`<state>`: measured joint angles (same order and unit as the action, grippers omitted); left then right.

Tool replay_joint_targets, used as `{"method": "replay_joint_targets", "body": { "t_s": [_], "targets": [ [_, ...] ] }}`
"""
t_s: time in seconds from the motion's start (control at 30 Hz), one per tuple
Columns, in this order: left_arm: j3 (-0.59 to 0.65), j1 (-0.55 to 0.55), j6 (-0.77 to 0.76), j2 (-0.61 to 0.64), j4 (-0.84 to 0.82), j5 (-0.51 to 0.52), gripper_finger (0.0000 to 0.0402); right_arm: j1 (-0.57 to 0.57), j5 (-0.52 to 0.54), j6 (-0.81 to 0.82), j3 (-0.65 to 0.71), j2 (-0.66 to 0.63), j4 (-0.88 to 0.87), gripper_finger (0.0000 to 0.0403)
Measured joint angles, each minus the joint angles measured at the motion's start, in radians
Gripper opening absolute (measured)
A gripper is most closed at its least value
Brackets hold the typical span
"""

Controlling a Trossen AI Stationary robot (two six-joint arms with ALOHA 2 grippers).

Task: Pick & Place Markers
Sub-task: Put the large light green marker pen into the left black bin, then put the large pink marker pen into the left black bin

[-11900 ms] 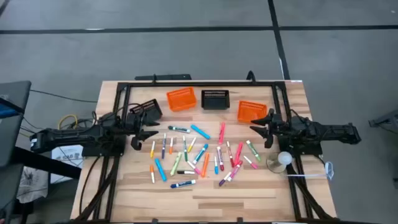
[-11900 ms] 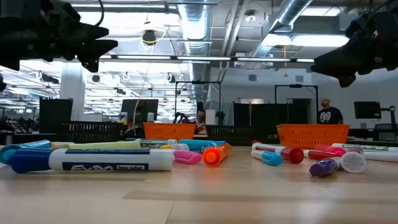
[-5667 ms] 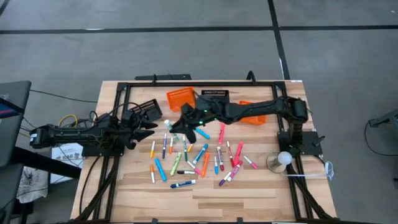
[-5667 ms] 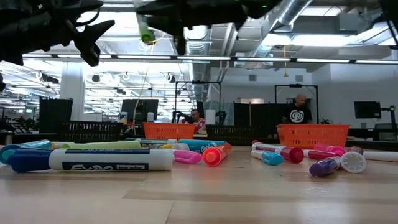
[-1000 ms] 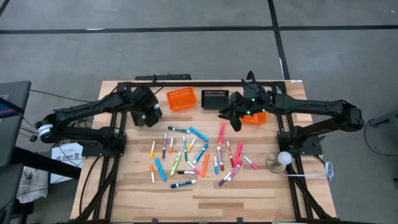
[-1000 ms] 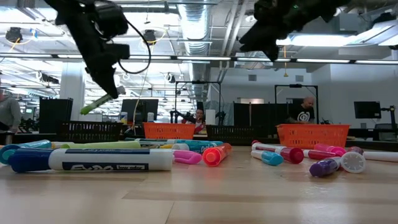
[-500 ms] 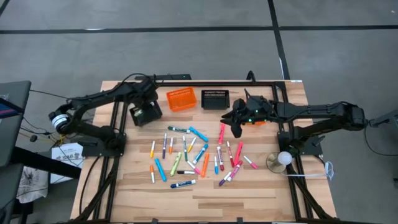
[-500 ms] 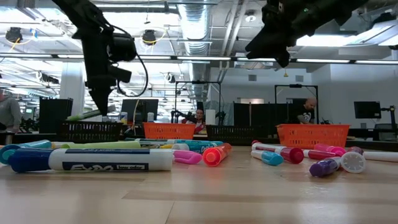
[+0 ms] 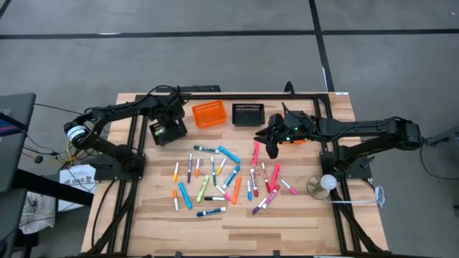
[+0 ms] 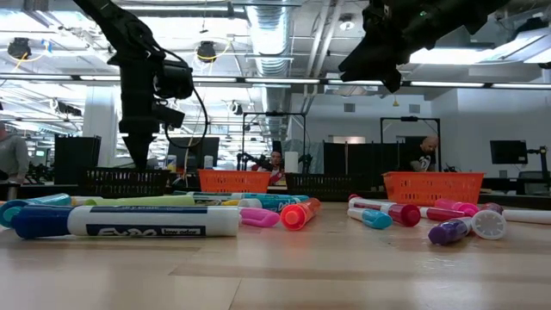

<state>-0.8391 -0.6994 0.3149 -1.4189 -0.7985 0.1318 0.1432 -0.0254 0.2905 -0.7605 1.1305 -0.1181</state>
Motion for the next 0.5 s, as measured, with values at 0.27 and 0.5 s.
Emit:
{"method": "replay_joint_targets", "body": {
  "t_s": [0.27, 0.5],
  "targets": [
    [0.0, 0.0, -0.008, 0.001, 0.003, 0.002, 0.0145, 0.0, 0.0, 0.0, 0.0, 0.0, 0.0, 0.0102],
    [-0.018, 0.031, -0.044, 0.095, 0.003, 0.002, 0.0159, 0.0, 0.0, 0.0, 0.0, 0.0, -0.001, 0.0102]
  ]
}}
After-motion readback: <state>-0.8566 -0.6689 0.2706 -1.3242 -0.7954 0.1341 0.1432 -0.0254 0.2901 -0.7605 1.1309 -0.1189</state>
